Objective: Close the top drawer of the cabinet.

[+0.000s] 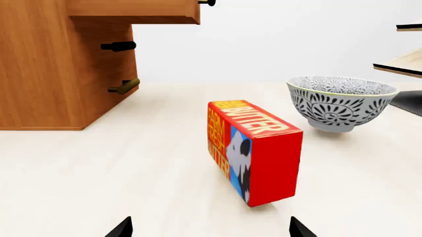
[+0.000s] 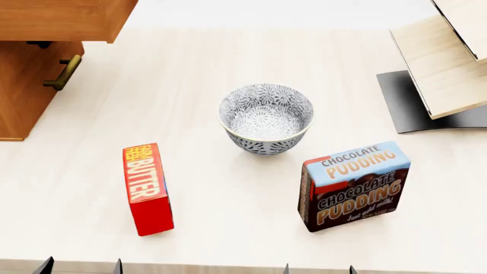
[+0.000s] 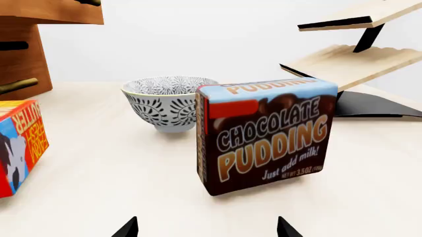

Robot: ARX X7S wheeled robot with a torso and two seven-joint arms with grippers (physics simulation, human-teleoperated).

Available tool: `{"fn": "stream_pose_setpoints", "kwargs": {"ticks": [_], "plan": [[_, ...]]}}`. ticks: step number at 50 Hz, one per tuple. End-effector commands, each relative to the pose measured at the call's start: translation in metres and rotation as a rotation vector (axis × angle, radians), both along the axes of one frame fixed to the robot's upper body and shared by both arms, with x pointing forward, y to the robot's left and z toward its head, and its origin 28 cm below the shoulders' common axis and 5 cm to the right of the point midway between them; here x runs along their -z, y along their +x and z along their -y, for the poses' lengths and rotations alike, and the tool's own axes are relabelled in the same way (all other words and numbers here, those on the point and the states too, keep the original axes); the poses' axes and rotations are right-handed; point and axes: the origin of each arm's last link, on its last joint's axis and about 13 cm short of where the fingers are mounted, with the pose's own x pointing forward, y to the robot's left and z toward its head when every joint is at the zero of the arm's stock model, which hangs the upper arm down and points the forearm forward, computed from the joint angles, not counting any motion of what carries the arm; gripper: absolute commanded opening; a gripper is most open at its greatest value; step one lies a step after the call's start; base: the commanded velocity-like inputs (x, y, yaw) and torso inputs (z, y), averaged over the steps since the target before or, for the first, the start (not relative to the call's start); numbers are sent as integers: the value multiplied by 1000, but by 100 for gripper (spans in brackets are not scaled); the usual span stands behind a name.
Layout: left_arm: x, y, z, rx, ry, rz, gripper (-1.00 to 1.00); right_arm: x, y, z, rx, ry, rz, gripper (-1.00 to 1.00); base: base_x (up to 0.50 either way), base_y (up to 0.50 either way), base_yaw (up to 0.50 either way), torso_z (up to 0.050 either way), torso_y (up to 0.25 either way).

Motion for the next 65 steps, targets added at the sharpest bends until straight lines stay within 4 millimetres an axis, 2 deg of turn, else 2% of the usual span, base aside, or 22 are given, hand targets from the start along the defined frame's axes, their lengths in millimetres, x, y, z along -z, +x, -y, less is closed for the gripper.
{"fn": "stream_pose_setpoints", "kwargs": {"ticks": [1,13,26,48,55,61,65], "plan": [[1,0,0,0,0,0,100,1,1,0,0,0,0,100,0,0,0,0,0],[-1,-2,1,14,-6,-2,100,-8,-5,-2,6,16,-13,100,0,0,0,0,0],[0,-2,0,9,-8,-4,100,-11,-8,-2,7,9,16,100,500,0,0,0,0],[-3,-4,0,12,-4,0,100,-14,-11,-2,8,18,32,100,0,0,0,0,0],[-30,-11,2,14,44,94,100,-36,-20,0,7,11,100,100,0,0,0,0,0],[-46,-15,3,9,66,141,100,-66,-27,1,6,1,185,100,0,0,0,0,0],[-65,-20,3,2,72,195,100,-83,-34,1,-5,-2,240,100,0,0,0,0,0]]}}
